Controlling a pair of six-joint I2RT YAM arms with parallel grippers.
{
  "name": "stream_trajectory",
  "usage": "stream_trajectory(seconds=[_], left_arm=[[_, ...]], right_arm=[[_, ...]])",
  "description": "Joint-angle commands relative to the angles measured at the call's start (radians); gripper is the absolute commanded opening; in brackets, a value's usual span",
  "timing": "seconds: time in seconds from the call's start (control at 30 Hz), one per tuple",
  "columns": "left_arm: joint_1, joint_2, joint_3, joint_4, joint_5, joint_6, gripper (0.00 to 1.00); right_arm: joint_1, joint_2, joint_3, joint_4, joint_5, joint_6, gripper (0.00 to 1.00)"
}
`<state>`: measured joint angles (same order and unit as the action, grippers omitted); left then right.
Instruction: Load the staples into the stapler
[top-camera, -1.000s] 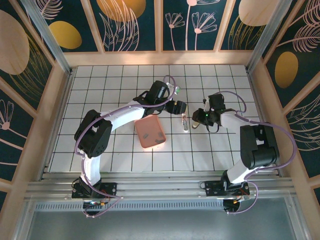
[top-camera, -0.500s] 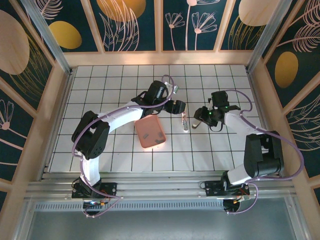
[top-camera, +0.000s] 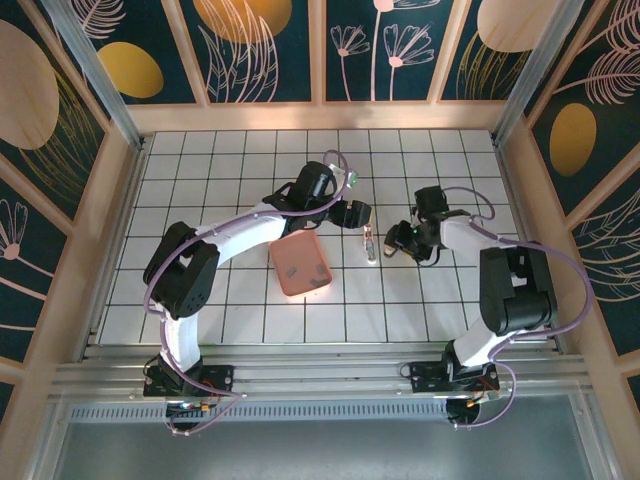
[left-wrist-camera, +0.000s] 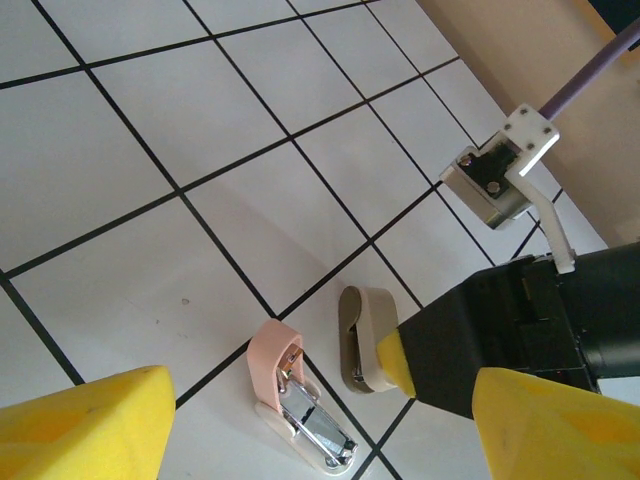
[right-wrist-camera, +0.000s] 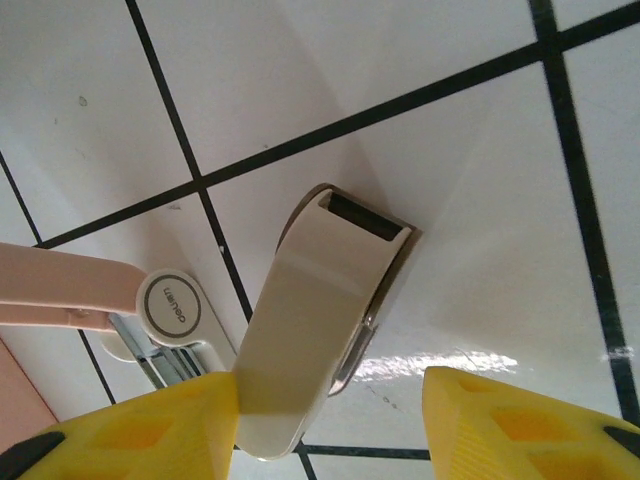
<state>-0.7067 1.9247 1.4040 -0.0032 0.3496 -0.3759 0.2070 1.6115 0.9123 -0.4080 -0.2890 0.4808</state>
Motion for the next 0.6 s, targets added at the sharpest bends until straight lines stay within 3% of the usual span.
stream_trajectory(seconds=[0.0, 0.43, 0.57], left_arm=[[0.007, -0.030, -0.003, 0.017, -0.012, -0.008, 0.78], [0.007, -0.032, -0.002, 0.011, -0.015, -0.001, 0.78], [0.008, -0.032, -0.004, 0.005, -0.018, 0.004, 0.78]], right_arm=[[0.017, 0.033, 0.043, 0.001, 0.005, -0.014, 0.52], [0.022, 0.118, 0.092, -0.025, 0.051, -0.047, 0.50], [0.032, 0.137, 0.107, -0.064, 0.113, -0.070, 0.38]])
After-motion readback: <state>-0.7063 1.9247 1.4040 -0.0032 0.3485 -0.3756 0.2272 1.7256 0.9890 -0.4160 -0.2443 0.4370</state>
